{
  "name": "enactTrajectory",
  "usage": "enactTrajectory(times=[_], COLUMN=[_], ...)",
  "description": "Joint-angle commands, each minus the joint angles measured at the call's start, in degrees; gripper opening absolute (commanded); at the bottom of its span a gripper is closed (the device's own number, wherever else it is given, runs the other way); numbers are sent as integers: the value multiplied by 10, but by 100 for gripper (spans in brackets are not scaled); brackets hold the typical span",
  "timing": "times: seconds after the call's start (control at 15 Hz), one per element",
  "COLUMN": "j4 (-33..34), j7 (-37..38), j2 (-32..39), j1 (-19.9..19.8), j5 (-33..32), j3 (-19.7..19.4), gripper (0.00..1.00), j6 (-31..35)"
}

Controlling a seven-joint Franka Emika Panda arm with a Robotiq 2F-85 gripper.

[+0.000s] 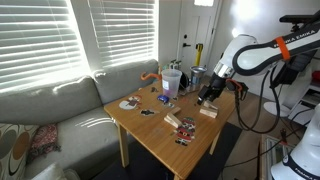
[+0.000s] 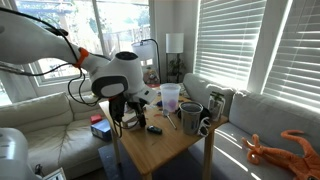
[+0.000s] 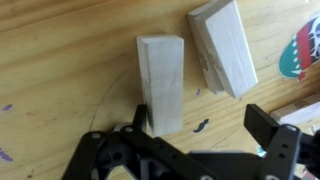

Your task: Place the toy cars next to each other on the wooden blocks

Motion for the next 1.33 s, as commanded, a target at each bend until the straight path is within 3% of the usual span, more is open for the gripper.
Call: enactTrajectory(times=[0.0, 0.93, 1.27], j4=[14, 46, 12], j7=[-31, -85, -51], j2=[20, 42, -35], j1=[16, 37, 3], j5=[34, 44, 17], j3=[-15, -14, -12], gripper=[100, 100, 100], j6=[-1, -17, -26])
